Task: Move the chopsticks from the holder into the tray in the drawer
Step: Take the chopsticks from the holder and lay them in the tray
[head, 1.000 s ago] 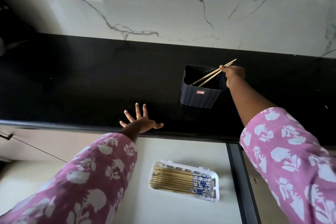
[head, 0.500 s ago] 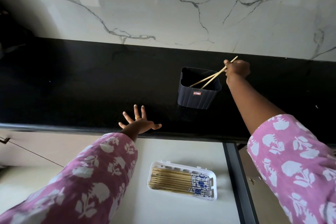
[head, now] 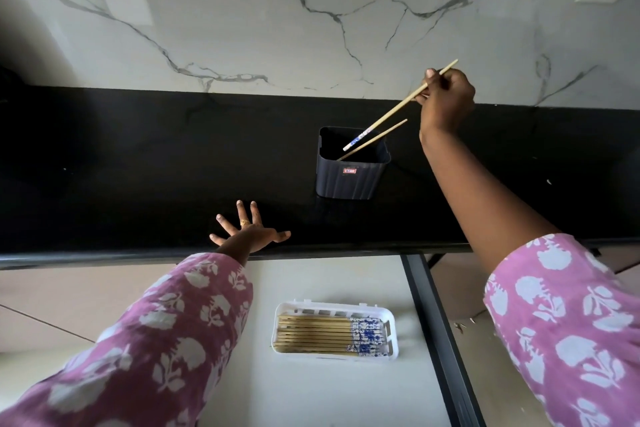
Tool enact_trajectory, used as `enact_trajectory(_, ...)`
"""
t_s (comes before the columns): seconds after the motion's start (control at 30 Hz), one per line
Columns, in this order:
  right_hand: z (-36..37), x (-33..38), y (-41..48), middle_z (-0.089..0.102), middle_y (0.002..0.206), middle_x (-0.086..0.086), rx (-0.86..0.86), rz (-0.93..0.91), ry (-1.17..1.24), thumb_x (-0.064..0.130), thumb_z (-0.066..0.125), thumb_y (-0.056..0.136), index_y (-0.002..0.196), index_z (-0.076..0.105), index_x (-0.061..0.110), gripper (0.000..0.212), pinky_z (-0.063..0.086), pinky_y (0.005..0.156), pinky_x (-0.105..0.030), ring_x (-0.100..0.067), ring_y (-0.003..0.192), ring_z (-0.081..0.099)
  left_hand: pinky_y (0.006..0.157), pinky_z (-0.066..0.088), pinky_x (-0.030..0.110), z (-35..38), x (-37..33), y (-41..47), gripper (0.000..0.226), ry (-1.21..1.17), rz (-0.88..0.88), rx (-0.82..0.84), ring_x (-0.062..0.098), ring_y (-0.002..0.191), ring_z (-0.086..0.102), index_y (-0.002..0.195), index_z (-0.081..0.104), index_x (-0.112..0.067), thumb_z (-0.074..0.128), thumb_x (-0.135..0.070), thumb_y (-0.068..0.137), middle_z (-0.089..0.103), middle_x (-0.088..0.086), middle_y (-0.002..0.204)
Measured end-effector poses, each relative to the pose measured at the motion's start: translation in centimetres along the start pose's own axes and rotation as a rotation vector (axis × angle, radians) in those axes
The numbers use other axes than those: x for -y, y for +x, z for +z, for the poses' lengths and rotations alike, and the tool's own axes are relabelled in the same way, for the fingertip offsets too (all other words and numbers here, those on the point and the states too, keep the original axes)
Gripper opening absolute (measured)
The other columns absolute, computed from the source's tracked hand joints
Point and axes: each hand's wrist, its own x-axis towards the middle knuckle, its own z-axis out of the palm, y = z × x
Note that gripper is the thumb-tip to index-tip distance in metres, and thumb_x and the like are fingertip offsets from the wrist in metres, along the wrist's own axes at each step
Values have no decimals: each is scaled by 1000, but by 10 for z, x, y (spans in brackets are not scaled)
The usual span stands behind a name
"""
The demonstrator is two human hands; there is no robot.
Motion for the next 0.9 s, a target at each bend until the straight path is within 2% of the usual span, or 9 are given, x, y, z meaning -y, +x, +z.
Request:
enact_trajectory(0.17,-13,11,-24,62,82,-7,91,-27,91,12,56,91,68,51,25,26,59,65,-30,-17,75,62,110,-4,64,3,1,-3,108,-11,11,-31,42,140,-24,149,-15,-33,47,-79,73,-27,-8,155)
enact_trajectory(0.37,-19,-4,-68,58,69,-1,407,15,108,2,56,90,72,55,17,24,58,55,-24,1,56,60,110,-5,64,7,4,-4,107,-8,24,-54,40,140,-26,149,-14,-34,47,-79,73,-28,-9,155)
enact_trajectory(0.47,-17,-23,-96,59,67,-4,589,5,-30,0,61,86,82,61,2,5,60,56,-32,-6,56,61,110,-5,64,7,5,-4,108,-6,27,-60,40,140,-27,149,-14,-34,47,-80,72,-28,-9,155)
enact_trajectory(0.57,-12,-55,-132,60,65,-3,783,19,-204,0,65,82,88,63,-9,11,59,62,-44,-20,60,60,110,-6,63,7,5,-3,108,-11,30,-57,40,139,-27,149,-14,-35,47,-80,72,-29,-9,154)
enact_trajectory(0.6,-12,-66,-146,62,64,-7,848,19,-260,1,67,81,86,64,-9,11,58,63,-44,-24,61,61,110,-6,63,7,5,-3,108,-11,31,-58,40,139,-28,149,-14,-35,47,-80,72,-29,-9,154)
enact_trajectory(0.67,-15,-89,-175,66,68,-20,960,7,-370,4,70,79,83,65,-6,11,54,60,-32,-23,62,61,110,-6,64,7,4,-3,108,-10,30,-61,40,139,-28,149,-14,-34,48,-79,72,-29,-9,154)
enact_trajectory(0.73,-19,-111,-200,70,75,-24,1098,-47,-465,5,70,79,81,66,-5,11,41,56,-21,-21,64,60,110,-6,64,7,4,-2,108,-11,30,-56,40,139,-28,149,-15,-34,48,-79,73,-30,-9,154)
enact_trajectory(0.83,-25,-140,-232,75,93,-11,1364,-172,-660,4,59,85,83,64,0,7,44,65,-20,-20,86,67,110,-6,64,7,4,0,107,-12,28,-47,41,138,-29,148,-16,-34,48,-78,74,-31,-9,153)
enact_trajectory(0.9,-27,-158,-250,73,97,-9,1458,-267,-764,1,52,85,81,61,4,10,49,73,-29,-26,92,66,110,-6,64,6,3,1,107,-11,17,-42,41,138,-29,148,-16,-34,48,-77,74,-32,-9,153)
